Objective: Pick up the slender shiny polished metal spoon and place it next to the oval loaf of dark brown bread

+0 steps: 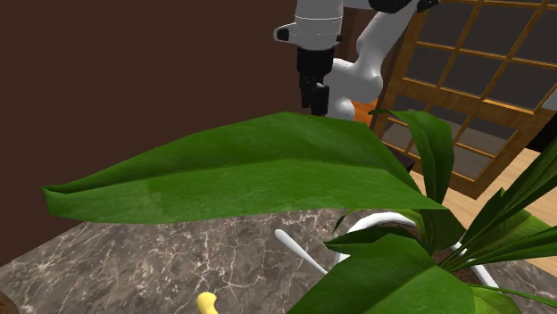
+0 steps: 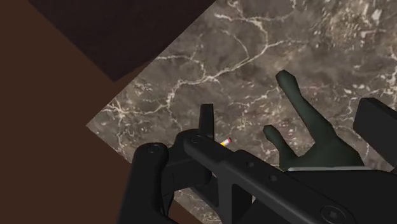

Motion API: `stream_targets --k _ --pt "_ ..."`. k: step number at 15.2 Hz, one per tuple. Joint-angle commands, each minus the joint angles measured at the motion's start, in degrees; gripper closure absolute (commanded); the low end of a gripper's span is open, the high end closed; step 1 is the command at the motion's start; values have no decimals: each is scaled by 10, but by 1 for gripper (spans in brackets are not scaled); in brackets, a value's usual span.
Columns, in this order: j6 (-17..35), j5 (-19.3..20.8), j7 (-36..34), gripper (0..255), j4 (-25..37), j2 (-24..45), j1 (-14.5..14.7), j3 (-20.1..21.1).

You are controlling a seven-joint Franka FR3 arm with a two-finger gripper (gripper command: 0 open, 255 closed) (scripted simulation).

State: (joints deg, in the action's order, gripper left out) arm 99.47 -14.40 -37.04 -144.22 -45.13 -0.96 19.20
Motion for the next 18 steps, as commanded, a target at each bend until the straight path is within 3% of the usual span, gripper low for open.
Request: stream_targets --k 1,6,11,15,18 --pt "30 -27 -62 0 2 19 -5 35" --pt "106 -73 -202 0 23 81 -29 122" --pt "186 -81 -349 0 69 168 -77 215" --pt "248 -46 -481 0 120 256 -135 298" --pt "290 21 -600 0 165 338 -191 370"
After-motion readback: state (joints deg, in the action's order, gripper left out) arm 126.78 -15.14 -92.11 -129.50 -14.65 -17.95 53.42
